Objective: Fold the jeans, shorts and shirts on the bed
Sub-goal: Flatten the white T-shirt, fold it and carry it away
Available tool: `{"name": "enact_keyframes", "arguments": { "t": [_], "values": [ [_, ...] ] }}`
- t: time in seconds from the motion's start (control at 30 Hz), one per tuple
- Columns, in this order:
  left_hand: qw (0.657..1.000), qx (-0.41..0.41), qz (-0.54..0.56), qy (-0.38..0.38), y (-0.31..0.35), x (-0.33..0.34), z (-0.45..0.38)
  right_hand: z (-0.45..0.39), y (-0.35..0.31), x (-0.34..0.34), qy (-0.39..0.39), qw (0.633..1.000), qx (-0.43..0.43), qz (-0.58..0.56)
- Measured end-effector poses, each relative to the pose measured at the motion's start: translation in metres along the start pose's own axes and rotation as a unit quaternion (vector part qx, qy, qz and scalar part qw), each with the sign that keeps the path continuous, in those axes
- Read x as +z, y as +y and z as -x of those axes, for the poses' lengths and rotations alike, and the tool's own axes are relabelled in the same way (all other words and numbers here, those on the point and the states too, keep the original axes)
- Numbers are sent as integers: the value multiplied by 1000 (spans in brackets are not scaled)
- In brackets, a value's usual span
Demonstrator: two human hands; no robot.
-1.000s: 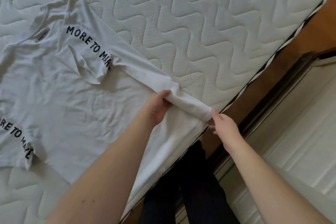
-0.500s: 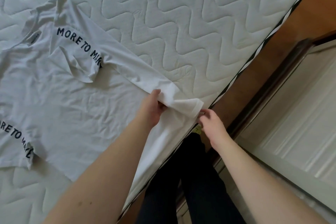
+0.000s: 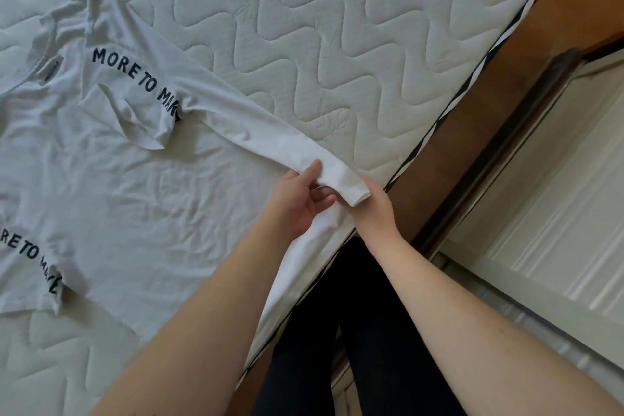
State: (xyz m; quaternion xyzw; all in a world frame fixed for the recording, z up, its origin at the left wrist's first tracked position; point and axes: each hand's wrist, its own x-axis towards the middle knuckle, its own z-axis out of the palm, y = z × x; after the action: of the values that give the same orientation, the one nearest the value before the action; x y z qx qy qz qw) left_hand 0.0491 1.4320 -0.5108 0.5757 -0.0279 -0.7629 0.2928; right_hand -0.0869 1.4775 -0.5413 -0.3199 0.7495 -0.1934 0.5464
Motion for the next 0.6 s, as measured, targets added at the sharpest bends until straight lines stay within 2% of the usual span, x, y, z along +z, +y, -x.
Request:
{"name": "enact_keyframes", "arguments": {
  "t": [0.07, 0.13, 0.27, 0.33, 0.47, 0.6],
  "values": [
    [1000, 9, -1, -4, 1, -3, 2, 2, -1, -1, 43, 998, 31, -46],
    [1000, 25, -12, 8, -1, -6, 4, 4, -1, -7, 75, 997, 24, -12],
    [990, 39, -76, 110, -23, -11, 3, 9, 9, -24, 123, 988, 29, 84],
    [981, 25, -111, 158, -34, -14, 3, 11, 18, -32, 117, 985, 23, 127],
    [959, 40, -202, 194, -47, -21, 3, 10, 24, -36, 85, 969, -21, 229],
    [972, 38, -167, 161, -48, -20, 7, 7, 23, -36, 42, 986, -59, 151]
  ]
}}
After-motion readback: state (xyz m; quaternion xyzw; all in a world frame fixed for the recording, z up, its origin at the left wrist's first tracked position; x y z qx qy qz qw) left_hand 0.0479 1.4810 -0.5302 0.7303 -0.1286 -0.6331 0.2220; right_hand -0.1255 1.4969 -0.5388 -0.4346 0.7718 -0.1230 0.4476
